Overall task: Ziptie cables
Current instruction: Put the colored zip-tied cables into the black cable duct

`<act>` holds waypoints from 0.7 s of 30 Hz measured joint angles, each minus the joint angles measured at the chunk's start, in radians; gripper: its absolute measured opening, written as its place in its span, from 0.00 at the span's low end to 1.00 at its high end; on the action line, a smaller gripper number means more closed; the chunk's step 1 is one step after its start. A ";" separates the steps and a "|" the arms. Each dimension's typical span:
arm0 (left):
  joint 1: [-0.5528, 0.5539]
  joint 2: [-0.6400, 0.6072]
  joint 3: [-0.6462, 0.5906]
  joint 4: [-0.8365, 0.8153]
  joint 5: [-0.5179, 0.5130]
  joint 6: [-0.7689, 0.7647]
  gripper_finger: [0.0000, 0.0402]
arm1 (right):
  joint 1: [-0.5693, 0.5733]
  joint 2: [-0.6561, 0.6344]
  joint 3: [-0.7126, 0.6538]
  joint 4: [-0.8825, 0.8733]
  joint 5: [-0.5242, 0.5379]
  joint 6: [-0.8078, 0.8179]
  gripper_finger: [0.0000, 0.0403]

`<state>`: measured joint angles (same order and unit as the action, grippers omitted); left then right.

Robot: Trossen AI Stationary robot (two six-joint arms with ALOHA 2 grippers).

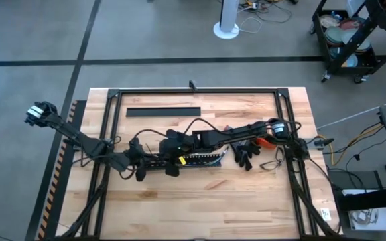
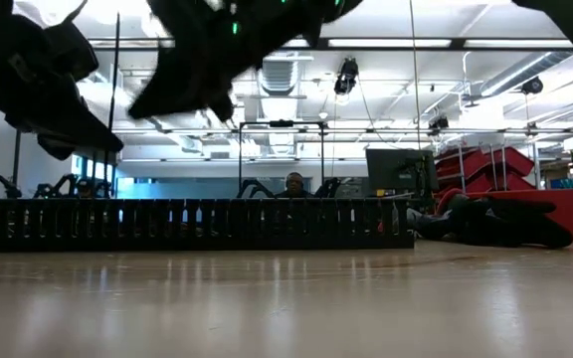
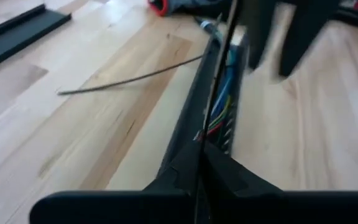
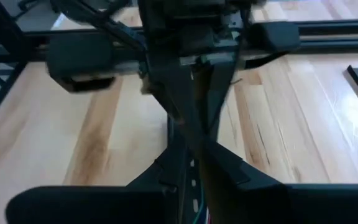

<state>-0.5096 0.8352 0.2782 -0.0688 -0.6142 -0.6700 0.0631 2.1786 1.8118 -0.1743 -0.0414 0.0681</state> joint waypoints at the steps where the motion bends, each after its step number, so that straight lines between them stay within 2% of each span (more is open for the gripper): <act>1: 0.003 0.012 0.000 0.000 -0.006 -0.006 0.00 | 0.000 -0.004 0.000 0.000 0.000 0.000 0.07; 7: 0.053 0.078 0.000 0.001 -0.031 -0.078 0.00 | 0.000 0.000 -0.002 -0.001 -0.001 0.011 0.08; 16: 0.142 0.160 0.000 0.025 -0.030 -0.095 0.00 | 0.000 0.005 -0.002 -0.008 -0.003 0.018 0.07; 21: 0.162 0.206 0.000 0.080 0.007 -0.087 0.00 | 0.000 0.005 -0.002 -0.011 -0.003 0.018 0.06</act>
<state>-0.3475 1.0410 0.2779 0.0109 -0.6076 -0.7567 0.0631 2.1838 1.8099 -0.1848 -0.0444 0.0857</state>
